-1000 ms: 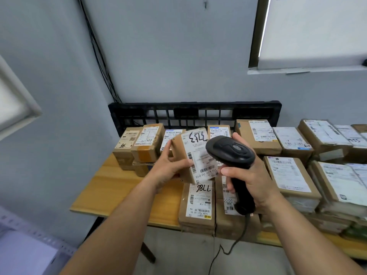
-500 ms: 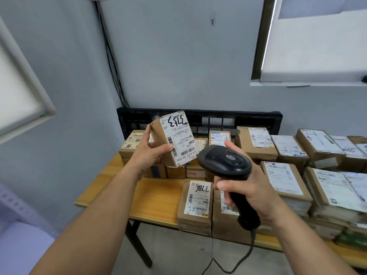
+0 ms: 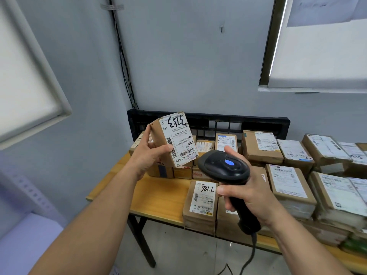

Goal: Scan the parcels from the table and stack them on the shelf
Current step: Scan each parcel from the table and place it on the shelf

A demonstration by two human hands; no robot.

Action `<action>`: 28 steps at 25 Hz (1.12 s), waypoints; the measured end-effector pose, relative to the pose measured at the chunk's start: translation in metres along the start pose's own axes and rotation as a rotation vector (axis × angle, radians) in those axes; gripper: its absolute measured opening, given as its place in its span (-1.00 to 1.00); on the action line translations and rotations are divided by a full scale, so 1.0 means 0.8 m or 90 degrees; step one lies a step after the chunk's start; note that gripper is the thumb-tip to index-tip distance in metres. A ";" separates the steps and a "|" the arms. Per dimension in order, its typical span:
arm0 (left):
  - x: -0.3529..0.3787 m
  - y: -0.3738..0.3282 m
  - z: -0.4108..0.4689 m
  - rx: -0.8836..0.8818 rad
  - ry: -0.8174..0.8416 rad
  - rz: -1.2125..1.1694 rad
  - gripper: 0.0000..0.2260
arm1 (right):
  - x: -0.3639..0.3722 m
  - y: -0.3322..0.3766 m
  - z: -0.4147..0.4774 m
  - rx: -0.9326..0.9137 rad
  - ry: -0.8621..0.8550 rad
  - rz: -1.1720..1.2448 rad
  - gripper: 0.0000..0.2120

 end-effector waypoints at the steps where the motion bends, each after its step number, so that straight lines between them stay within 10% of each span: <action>1: -0.003 0.000 -0.004 0.001 -0.007 0.001 -0.08 | 0.004 0.002 0.000 -0.003 0.004 0.006 -0.03; 28: -0.385 -0.071 -0.244 0.101 -0.329 0.015 -0.40 | 0.335 0.085 0.222 -0.152 0.232 -0.015 -0.02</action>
Point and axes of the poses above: each hand's wrist, its own z-axis towards the middle knuckle, its own x-axis out of the palm, y = z × x, the point moved 8 cm from there along z, towards the middle knuckle, and after that the axes turned 15 degrees about y, right-handed, at the moved point
